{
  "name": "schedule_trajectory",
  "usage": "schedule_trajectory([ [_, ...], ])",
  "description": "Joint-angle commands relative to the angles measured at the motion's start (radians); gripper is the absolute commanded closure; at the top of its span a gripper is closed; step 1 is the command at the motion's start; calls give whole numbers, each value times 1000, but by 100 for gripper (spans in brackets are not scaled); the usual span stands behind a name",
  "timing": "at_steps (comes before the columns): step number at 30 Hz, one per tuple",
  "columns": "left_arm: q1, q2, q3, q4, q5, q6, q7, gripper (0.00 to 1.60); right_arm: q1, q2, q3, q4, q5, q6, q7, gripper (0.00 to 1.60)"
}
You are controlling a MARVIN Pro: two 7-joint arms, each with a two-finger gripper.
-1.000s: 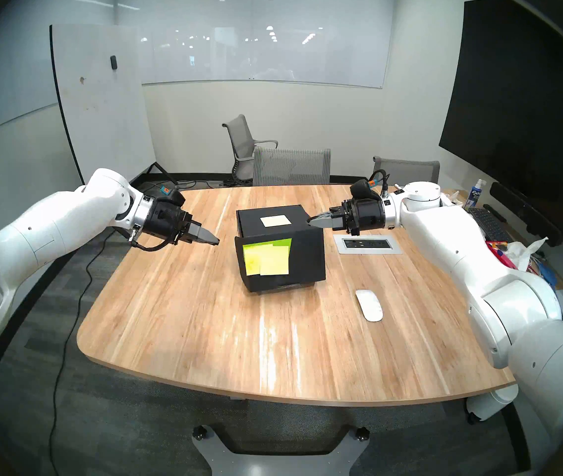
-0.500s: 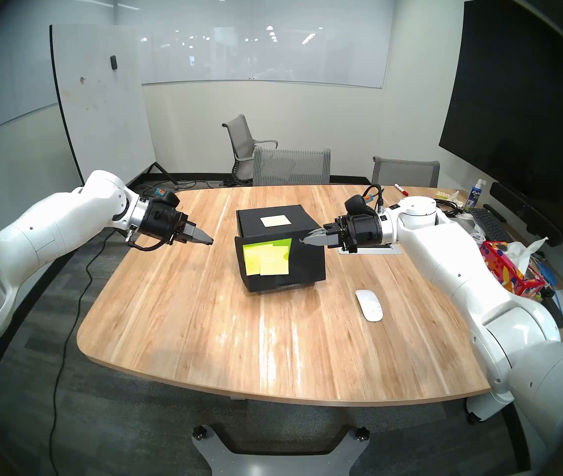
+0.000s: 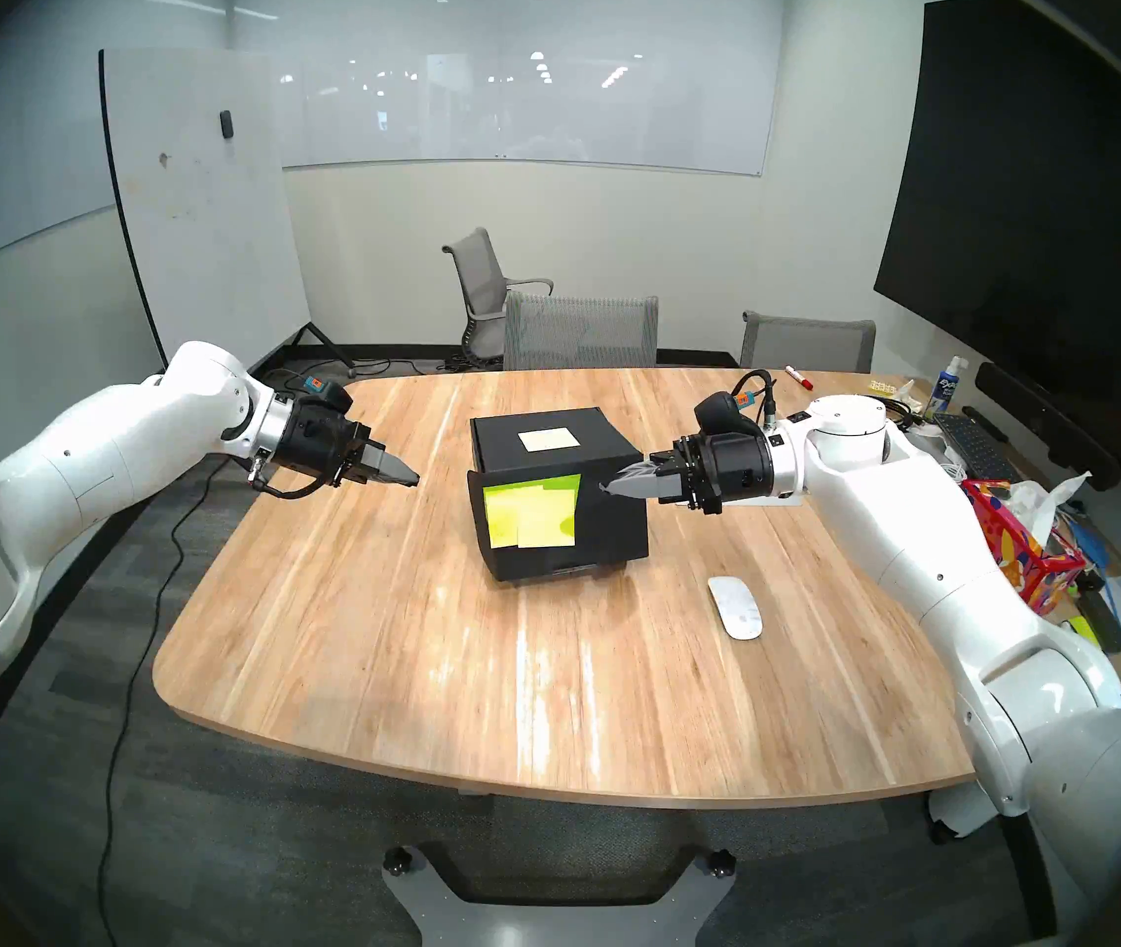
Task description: Open the box and place the mouse inside
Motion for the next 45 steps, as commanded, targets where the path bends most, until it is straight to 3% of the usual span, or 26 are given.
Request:
schedule_trajectory([
  [1,-29,-8,-4,4,4,-2,-36,160,-59,50,48,-119,14,99,-85,160],
  [8,-32,-7,7,11,16,-2,-55,160,-127,69,106,-215,22,200,-202,160],
  [11,-30,-5,14,11,29,-14,-64,160,-177,79,149,-274,16,286,-287,160],
  [15,-28,-4,21,13,49,-32,-85,160,-190,70,180,-285,21,365,-366,160],
  [30,-16,14,23,-22,73,-50,-97,160,-104,62,153,-163,0,401,-360,160],
  [45,-4,22,28,-46,73,-59,-84,160,-105,66,152,-137,8,417,-375,160],
])
